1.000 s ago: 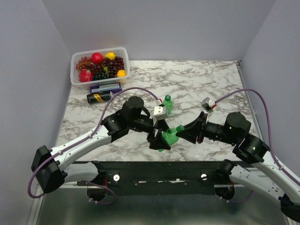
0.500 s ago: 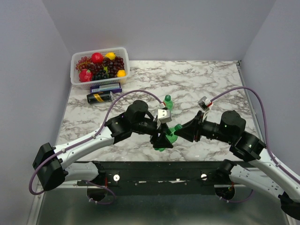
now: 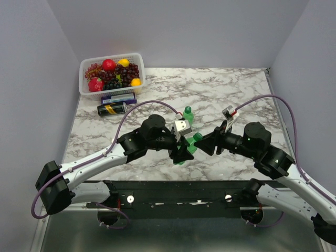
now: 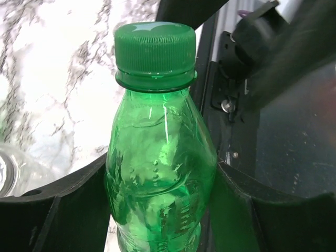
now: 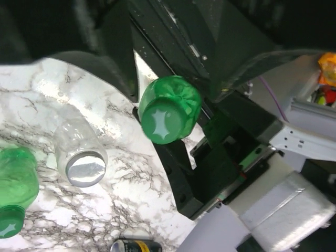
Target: Unscrew the bottle caps
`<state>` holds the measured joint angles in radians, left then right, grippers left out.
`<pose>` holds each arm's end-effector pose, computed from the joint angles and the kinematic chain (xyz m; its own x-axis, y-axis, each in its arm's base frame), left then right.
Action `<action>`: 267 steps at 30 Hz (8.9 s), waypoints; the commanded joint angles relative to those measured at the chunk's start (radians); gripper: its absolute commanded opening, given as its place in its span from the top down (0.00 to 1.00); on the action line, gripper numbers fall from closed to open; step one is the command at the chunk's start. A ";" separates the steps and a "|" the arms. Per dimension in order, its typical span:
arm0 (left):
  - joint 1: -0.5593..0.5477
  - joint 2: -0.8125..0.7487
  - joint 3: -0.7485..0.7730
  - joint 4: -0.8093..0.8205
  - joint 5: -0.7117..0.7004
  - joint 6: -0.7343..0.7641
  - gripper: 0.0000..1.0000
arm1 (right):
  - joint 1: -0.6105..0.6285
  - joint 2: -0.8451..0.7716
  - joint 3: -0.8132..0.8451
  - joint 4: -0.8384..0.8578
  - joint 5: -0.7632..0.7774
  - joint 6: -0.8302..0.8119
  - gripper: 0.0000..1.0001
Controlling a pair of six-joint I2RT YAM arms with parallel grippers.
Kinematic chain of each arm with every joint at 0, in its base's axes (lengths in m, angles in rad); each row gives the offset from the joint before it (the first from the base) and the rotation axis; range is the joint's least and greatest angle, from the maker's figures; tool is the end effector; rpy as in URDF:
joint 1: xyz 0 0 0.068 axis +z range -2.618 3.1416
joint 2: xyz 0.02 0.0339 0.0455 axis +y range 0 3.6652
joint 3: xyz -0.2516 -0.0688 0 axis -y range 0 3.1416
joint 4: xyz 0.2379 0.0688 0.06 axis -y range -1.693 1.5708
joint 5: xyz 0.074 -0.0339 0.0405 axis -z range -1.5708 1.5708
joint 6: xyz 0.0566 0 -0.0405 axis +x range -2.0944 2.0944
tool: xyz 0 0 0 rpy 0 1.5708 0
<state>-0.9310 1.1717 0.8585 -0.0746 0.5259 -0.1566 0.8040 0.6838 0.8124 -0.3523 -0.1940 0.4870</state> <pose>0.1449 -0.2423 0.2826 -0.3745 0.2773 -0.8848 0.9242 0.1891 -0.3319 0.1167 0.1368 0.3337 -0.5277 0.1141 -0.8417 -0.6677 0.5568 0.4941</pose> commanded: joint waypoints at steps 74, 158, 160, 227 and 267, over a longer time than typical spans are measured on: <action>0.072 -0.050 -0.032 0.277 0.667 -0.127 0.87 | -0.037 -0.058 -0.294 0.645 -0.254 -0.068 0.99; -0.028 -0.024 0.017 -0.083 -0.317 0.025 0.89 | 0.067 0.217 -0.165 0.523 0.327 0.217 0.63; -0.028 -0.024 0.017 -0.082 -0.316 0.026 0.89 | 0.067 0.214 -0.168 0.527 0.318 0.220 0.71; 0.008 0.005 0.017 -0.047 -0.081 0.051 0.91 | 0.038 -0.174 -0.223 0.327 0.241 -0.010 0.24; -0.068 0.000 -0.007 -0.048 -0.385 0.048 0.94 | 0.050 0.099 -0.194 0.469 0.208 0.136 0.52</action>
<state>-0.9905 1.1812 0.8524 -0.1589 0.1642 -0.1204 0.8494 0.7765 0.6106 0.0944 0.0399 0.6178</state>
